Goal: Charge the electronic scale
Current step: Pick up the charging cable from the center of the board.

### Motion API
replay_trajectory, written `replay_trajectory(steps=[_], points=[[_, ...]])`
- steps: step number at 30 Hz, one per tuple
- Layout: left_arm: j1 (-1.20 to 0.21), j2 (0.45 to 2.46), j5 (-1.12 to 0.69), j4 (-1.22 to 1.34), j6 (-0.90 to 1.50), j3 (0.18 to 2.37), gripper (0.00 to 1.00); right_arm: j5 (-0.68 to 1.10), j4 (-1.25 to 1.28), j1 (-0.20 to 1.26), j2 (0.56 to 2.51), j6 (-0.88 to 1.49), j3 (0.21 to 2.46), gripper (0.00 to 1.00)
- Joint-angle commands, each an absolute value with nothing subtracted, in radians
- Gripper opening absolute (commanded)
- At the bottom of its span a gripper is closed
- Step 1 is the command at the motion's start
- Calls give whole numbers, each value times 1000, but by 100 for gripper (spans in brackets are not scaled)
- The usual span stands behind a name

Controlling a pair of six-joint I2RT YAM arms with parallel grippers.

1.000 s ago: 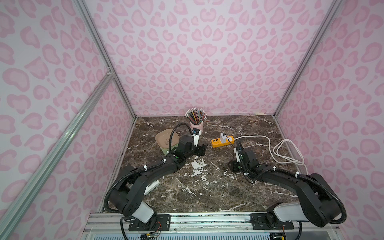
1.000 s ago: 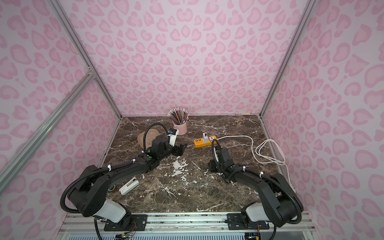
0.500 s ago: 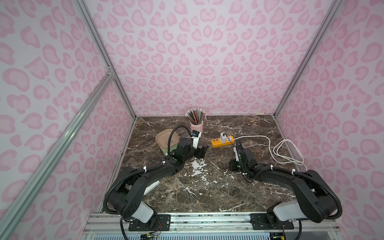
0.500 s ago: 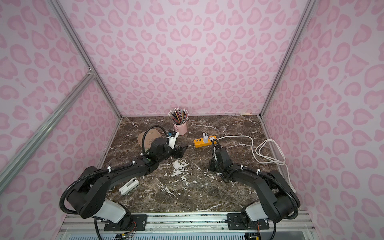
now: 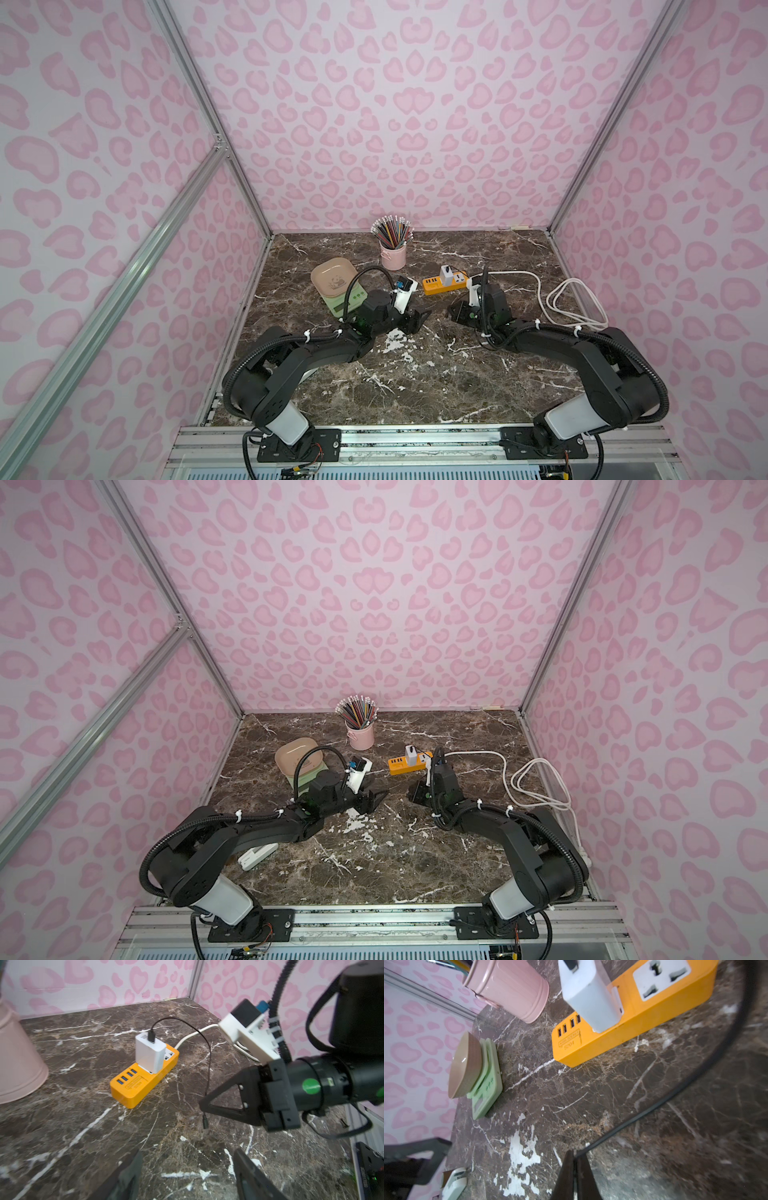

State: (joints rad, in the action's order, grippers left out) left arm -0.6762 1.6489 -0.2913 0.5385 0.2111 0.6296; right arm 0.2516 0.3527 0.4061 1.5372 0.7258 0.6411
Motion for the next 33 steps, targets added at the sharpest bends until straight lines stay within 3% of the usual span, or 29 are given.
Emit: replay_trajectory(steps=[1,10,22,26,33], points=[[-679,1691,-354,687,180,627,67,339,461,403,1558,828,664,0],[-686,1830,-406,811,187,669,52,408,544,403,1579,933,664,0],[-675,1919,-423,854,224,704,41,434,590,403,1582,971,650,0],[-671,1925,-422,848,225,709,27,444,600,405,1589,977,651,0],[-668,1928,-414,840,227,712,16,450,608,405,1588,976,650,0]])
